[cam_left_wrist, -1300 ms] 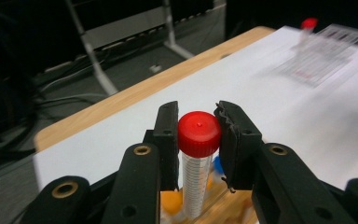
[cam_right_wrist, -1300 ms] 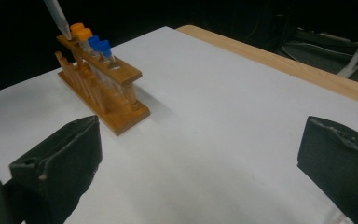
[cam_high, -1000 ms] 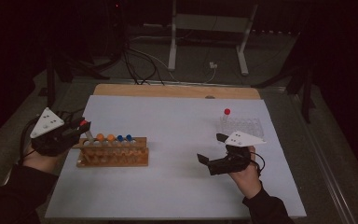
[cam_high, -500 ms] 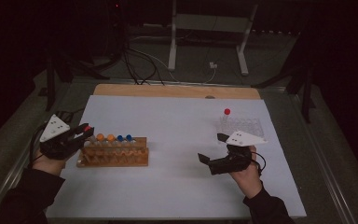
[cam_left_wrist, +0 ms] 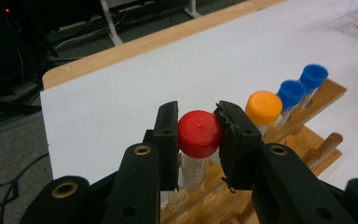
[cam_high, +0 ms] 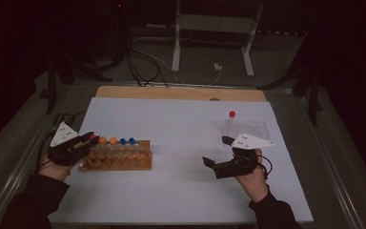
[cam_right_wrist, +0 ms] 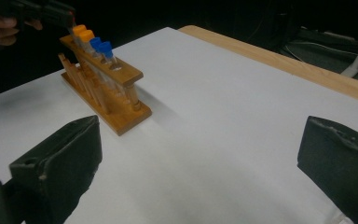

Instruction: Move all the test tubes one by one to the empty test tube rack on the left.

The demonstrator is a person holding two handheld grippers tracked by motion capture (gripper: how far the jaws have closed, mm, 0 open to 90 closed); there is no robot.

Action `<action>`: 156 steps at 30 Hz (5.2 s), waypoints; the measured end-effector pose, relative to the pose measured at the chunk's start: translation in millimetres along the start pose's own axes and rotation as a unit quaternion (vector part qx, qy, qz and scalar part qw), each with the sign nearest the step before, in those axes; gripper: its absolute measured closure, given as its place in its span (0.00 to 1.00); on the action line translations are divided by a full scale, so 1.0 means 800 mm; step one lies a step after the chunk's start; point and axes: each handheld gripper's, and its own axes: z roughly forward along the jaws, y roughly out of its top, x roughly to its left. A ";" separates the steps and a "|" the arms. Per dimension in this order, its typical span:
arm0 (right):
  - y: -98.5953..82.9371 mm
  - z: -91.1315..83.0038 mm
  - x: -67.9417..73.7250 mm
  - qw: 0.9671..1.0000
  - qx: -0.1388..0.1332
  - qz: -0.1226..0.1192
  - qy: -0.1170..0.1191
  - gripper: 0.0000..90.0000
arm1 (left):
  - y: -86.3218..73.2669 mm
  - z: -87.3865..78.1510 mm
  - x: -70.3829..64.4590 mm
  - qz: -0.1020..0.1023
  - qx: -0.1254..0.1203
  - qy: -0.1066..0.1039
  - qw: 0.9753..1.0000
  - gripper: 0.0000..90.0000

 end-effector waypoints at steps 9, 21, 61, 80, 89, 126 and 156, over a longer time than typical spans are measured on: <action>0.000 0.000 0.000 1.000 0.000 -0.001 0.000 0.00 | -0.004 0.006 0.001 -0.001 0.014 -0.003 1.000 0.79; 0.000 0.000 -0.001 1.000 -0.001 0.000 0.000 0.00 | -0.004 0.005 0.003 -0.002 0.024 -0.009 1.000 0.79; 0.025 -0.030 -0.083 0.991 -0.060 0.004 -0.117 0.00 | 0.021 -0.028 -0.096 0.022 -0.075 -0.180 0.981 0.01; -0.020 0.047 -0.157 0.978 0.040 0.054 -0.195 0.34 | 0.015 -0.022 -0.109 0.029 -0.074 -0.169 0.982 0.01; -0.020 0.070 -0.170 0.974 0.079 0.075 -0.197 0.61 | 0.014 -0.021 -0.108 0.029 -0.072 -0.172 0.982 0.01; 0.038 0.023 -0.130 0.979 0.040 0.019 -0.201 0.83 | 0.029 -0.019 -0.116 0.032 -0.069 -0.186 0.980 0.01; -0.002 0.040 0.024 0.995 0.081 -0.057 -0.001 0.83 | 0.071 0.039 -0.186 0.068 -0.060 -0.262 0.961 0.03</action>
